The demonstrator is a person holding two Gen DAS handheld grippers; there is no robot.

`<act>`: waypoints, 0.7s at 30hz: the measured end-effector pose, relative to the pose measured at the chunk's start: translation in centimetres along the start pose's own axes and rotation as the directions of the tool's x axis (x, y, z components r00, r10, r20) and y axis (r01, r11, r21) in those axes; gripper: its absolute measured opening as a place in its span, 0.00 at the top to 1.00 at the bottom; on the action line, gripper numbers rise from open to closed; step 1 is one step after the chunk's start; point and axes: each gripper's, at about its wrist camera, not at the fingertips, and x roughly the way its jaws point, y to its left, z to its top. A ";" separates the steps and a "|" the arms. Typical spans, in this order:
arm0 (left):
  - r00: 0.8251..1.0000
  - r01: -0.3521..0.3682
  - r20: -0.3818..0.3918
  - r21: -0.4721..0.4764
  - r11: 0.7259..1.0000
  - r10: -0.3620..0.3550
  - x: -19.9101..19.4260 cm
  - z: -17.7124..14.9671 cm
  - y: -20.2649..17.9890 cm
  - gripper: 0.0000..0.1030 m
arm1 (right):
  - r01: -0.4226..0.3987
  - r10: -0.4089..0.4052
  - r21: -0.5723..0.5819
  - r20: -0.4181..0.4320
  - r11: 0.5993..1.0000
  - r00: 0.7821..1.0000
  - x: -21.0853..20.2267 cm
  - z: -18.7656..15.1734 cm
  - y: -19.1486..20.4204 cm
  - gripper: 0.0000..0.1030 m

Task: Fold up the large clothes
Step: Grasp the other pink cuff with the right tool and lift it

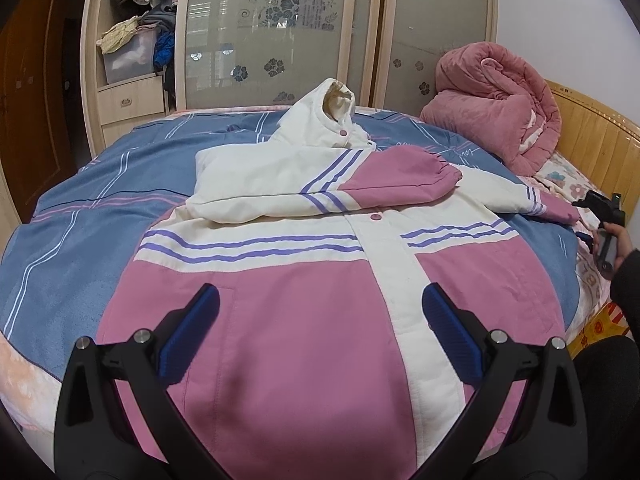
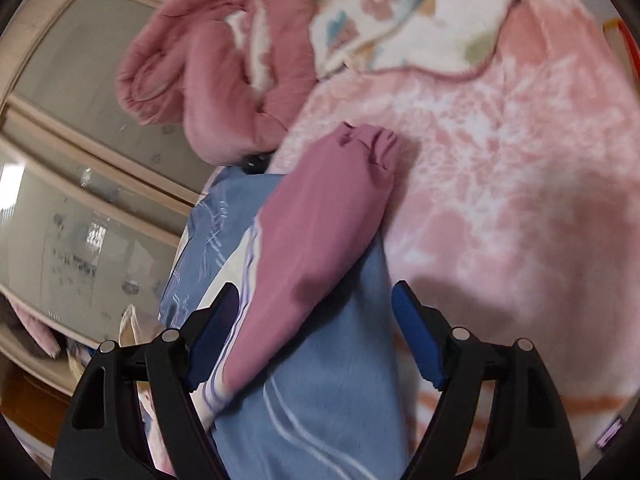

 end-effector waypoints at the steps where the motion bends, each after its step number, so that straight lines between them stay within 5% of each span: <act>1: 1.000 0.000 0.001 0.002 1.000 0.000 0.0 0.0 -0.1 0.02 | 0.008 -0.008 -0.003 -0.007 1.000 1.000 0.7 0.4 0.2 0.23; 5: 1.000 0.002 -0.007 0.007 1.000 -0.002 0.3 -0.1 -0.3 0.02 | 0.075 -0.075 -0.025 0.016 0.997 0.997 2.3 1.6 0.4 0.33; 7: 1.000 0.003 -0.007 0.010 1.000 -0.003 0.3 -0.1 -0.3 0.02 | 0.116 -0.114 -0.045 0.044 0.992 0.992 2.6 2.0 0.8 0.60; 10: 1.000 0.006 -0.003 0.012 1.000 -0.006 0.2 0.0 -0.4 0.02 | 0.179 -0.166 -0.116 0.109 0.977 0.980 1.8 1.9 2.4 0.82; 13: 1.000 0.006 -0.002 0.010 1.000 -0.006 0.3 0.0 -0.2 0.02 | 0.255 -0.195 -0.271 0.229 0.928 0.954 0.4 1.5 6.8 0.88; 18: 1.000 0.012 0.011 0.011 1.000 -0.012 0.0 0.2 -0.3 0.02 | 0.246 -0.070 -0.478 0.357 0.843 0.931 -3.0 -1.8 16.7 0.90; 21: 1.000 0.010 0.021 0.023 1.000 -0.010 -0.3 0.2 -0.5 0.02 | 0.254 0.043 -0.668 0.394 0.699 0.918 -4.1 -7.4 24.9 0.90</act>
